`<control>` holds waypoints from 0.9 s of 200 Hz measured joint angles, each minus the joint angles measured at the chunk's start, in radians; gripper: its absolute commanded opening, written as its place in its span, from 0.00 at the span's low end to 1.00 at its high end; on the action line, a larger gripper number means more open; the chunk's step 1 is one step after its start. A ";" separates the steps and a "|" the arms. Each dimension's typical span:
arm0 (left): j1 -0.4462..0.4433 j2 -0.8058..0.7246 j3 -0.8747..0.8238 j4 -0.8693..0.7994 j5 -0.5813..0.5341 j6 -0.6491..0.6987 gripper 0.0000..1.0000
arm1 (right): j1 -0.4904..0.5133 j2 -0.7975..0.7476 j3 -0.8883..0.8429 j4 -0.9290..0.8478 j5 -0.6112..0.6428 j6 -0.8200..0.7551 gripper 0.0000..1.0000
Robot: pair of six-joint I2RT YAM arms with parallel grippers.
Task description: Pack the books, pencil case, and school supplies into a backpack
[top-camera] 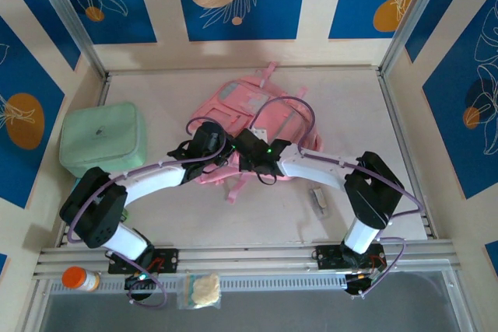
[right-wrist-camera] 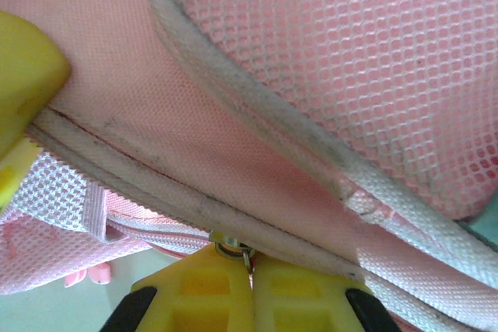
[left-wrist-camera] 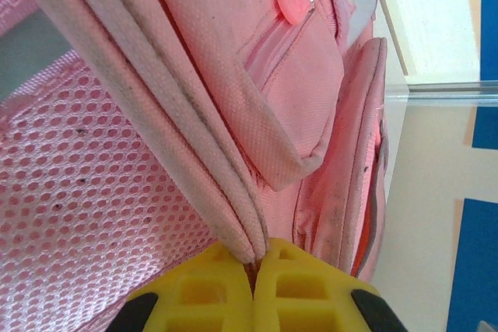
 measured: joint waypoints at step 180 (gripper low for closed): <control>0.139 -0.027 -0.043 -0.014 0.158 0.094 0.00 | -0.074 -0.075 -0.086 -0.095 -0.176 -0.115 0.20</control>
